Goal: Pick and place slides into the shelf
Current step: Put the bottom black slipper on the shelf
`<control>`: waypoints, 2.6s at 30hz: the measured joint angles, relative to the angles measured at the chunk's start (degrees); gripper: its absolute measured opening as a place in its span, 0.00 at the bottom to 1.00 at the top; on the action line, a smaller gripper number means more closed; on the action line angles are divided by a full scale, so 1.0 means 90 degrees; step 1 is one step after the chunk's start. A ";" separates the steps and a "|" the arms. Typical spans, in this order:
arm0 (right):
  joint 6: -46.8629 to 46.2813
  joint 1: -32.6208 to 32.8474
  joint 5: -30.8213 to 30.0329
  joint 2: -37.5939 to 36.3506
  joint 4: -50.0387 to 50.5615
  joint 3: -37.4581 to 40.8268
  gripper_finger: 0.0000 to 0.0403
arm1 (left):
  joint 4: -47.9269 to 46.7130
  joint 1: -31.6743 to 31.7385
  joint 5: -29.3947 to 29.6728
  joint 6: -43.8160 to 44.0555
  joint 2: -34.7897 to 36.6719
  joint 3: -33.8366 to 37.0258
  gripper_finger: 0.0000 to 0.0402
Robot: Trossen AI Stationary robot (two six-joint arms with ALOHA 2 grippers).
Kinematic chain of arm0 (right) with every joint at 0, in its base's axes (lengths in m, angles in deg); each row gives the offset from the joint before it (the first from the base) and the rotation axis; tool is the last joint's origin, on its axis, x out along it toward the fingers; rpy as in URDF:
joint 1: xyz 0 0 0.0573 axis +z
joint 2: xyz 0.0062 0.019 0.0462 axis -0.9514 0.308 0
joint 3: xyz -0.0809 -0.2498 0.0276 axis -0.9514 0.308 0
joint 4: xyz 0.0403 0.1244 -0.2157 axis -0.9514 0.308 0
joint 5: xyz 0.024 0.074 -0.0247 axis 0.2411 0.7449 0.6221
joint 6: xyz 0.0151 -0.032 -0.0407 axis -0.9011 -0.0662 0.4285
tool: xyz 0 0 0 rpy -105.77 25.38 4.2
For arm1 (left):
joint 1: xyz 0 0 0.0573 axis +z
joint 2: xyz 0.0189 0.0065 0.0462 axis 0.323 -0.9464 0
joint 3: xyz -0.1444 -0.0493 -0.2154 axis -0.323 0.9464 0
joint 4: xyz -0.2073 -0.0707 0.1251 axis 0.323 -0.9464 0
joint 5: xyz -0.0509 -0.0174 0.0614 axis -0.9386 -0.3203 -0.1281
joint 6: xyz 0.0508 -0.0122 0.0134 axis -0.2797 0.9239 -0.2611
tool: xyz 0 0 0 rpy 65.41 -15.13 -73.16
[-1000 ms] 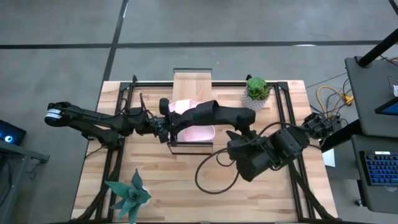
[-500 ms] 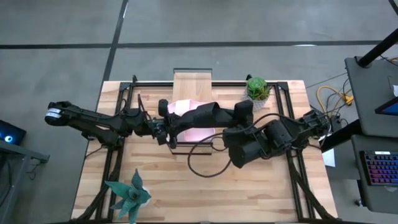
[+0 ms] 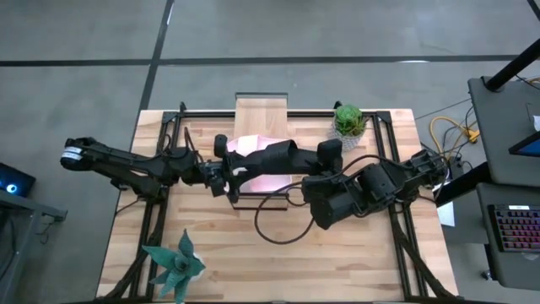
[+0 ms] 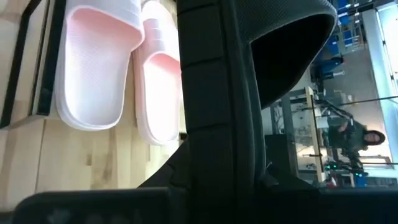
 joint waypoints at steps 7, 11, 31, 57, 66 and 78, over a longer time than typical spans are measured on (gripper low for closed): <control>-0.0083 0.0059 -0.0027 -0.0118 0.0000 0.0307 0.14 | -0.0875 -0.0111 0.0010 0.0181 0.0466 0.0056 0.43; -0.0289 0.0118 0.0174 -0.0427 -0.0002 0.0744 0.14 | -0.1183 -0.0180 0.0015 0.0182 0.0912 0.0098 0.45; 0.0500 0.0291 0.0667 -0.1154 -0.1593 0.2339 0.14 | -0.1338 -0.0165 0.0636 -0.0978 0.0104 -0.0323 0.45; 0.1207 0.0296 0.0885 -0.1200 -0.2239 0.2366 0.14 | -0.1424 -0.0170 0.0580 -0.0962 -0.0731 -0.1239 0.08; 0.1156 0.0287 0.0737 -0.1185 -0.2340 0.2362 0.15 | -0.1407 -0.0165 0.0886 -0.1126 -0.0558 -0.1249 0.01; 0.1161 0.0270 -0.0211 -0.1141 -0.2343 0.2366 0.48 | -0.1332 -0.0168 0.1799 -0.1114 -0.0323 -0.1256 0.00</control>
